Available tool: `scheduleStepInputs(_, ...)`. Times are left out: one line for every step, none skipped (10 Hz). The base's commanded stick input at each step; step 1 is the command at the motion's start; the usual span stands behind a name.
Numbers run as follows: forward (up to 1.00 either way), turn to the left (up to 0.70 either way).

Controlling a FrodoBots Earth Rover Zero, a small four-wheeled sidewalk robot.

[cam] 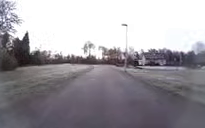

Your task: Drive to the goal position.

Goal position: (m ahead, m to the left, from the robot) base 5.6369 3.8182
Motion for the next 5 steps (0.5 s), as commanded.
scheduleStepInputs(1.00,0.00)
scheduleStepInputs(1.00,0.00)
scheduleStepInputs(1.00,0.00)
scheduleStepInputs(1.00,0.00)
scheduleStepInputs(1.00,0.00)
